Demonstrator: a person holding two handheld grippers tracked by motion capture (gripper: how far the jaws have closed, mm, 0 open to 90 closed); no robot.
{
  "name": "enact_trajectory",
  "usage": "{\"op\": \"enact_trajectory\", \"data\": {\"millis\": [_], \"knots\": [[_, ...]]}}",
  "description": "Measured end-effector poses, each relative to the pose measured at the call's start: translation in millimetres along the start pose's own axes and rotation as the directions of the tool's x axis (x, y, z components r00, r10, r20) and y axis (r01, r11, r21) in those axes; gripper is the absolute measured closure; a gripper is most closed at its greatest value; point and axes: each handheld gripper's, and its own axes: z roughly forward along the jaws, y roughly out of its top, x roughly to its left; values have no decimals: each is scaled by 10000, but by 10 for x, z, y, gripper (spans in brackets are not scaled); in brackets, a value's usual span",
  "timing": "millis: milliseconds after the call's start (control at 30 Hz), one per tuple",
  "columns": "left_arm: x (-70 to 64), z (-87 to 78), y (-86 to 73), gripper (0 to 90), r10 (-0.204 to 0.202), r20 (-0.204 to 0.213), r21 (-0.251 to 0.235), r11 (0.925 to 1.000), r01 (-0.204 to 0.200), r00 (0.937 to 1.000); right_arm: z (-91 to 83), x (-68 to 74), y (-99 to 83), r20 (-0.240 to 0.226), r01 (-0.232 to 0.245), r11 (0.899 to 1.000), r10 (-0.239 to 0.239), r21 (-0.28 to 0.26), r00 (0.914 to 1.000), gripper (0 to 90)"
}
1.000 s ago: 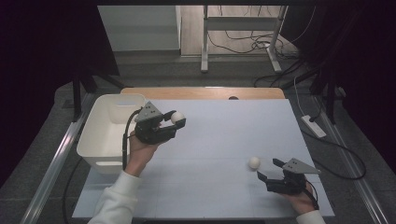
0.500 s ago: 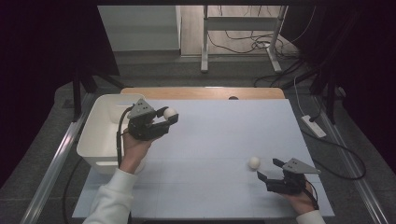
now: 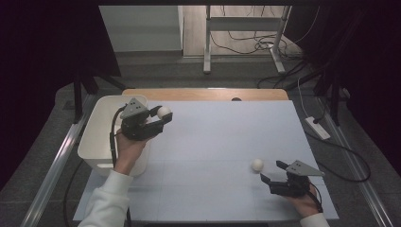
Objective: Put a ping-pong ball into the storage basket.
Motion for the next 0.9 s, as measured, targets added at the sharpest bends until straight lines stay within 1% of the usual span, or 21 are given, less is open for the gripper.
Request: {"op": "enact_trajectory", "data": {"millis": [300, 467, 600, 700, 833, 900], "knots": [[102, -63, -4, 509, -160, -338, -62, 9999, 158, 9993, -1, 1, 1, 3, -4, 10000, 4, -14, 10000, 158], [160, -90, -2, 509, -228, -510, 3, 9997, 228, 9984, -1, 1, 2, 0, -14, 10000, 14, -16, 10000, 158], [217, -114, -3, 509, -314, -689, 24, 9995, 316, 9971, 0, -1, 1, -2, -14, 10000, 14, -19, 10000, 158], [271, -128, -12, 509, -450, -829, 55, 9989, 456, 9955, 1, -1, 2, -6, -13, 10000, 13, -22, 10000, 158], [311, -140, -21, 509, -524, -963, 73, 9985, 534, 9940, 0, 0, 2, -7, -14, 10000, 14, -25, 10000, 158], [357, -159, -27, 509, -599, -1105, 80, 9981, 611, 9921, 1, 0, 2, -8, -19, 10000, 19, -17, 10000, 158]]}}
